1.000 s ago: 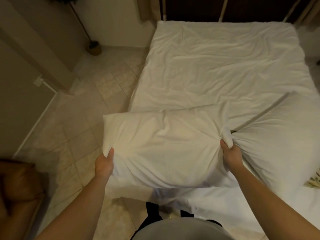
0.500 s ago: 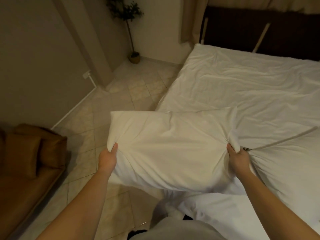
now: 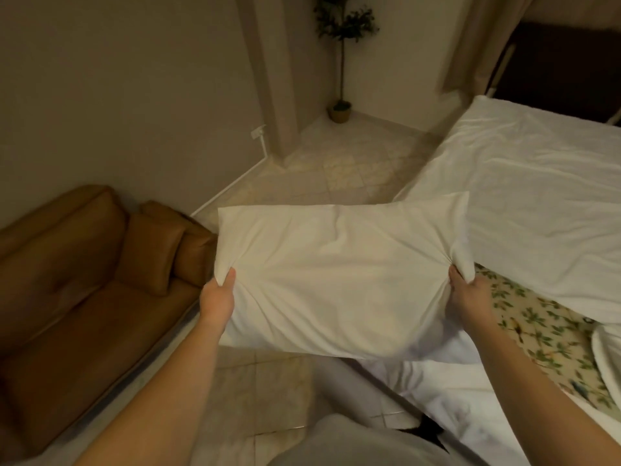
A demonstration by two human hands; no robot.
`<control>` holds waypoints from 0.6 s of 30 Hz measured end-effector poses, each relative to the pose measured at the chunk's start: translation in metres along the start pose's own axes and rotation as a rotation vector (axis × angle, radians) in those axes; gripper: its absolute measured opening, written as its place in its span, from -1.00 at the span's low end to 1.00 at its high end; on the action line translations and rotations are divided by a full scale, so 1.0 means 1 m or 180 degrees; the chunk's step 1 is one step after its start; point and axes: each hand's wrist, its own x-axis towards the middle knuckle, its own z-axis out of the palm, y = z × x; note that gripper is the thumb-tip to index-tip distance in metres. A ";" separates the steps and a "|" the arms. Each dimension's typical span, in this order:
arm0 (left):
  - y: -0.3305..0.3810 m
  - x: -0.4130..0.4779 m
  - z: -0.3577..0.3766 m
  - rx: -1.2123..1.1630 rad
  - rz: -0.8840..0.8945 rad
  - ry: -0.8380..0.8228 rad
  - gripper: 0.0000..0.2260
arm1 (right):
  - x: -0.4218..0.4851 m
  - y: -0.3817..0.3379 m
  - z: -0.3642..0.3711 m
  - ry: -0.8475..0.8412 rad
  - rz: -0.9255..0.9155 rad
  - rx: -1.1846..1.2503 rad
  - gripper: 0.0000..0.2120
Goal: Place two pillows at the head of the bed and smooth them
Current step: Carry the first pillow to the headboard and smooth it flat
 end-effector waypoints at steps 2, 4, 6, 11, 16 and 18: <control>-0.011 0.008 -0.032 -0.0054 -0.0046 0.0099 -0.58 | -0.018 -0.007 0.030 -0.0060 -0.0054 -0.0033 -0.67; -0.018 0.018 -0.059 -0.0094 -0.0095 0.0171 -0.59 | -0.029 -0.014 0.056 -0.0154 -0.0105 -0.0045 -0.64; -0.023 0.028 -0.081 -0.0099 -0.0126 0.0242 -0.61 | -0.037 -0.023 0.082 -0.0268 -0.0135 -0.0096 -0.64; -0.033 0.056 -0.115 -0.0126 -0.0253 0.0409 -0.59 | -0.040 -0.043 0.138 -0.0409 -0.0201 -0.0230 -0.69; -0.034 0.099 -0.128 -0.0117 -0.0422 0.0521 -0.56 | -0.020 -0.063 0.196 -0.0504 -0.0161 -0.0327 -0.71; -0.030 0.120 -0.130 -0.0058 -0.0429 0.0553 -0.55 | -0.007 -0.070 0.222 -0.0593 -0.0159 -0.0362 -0.67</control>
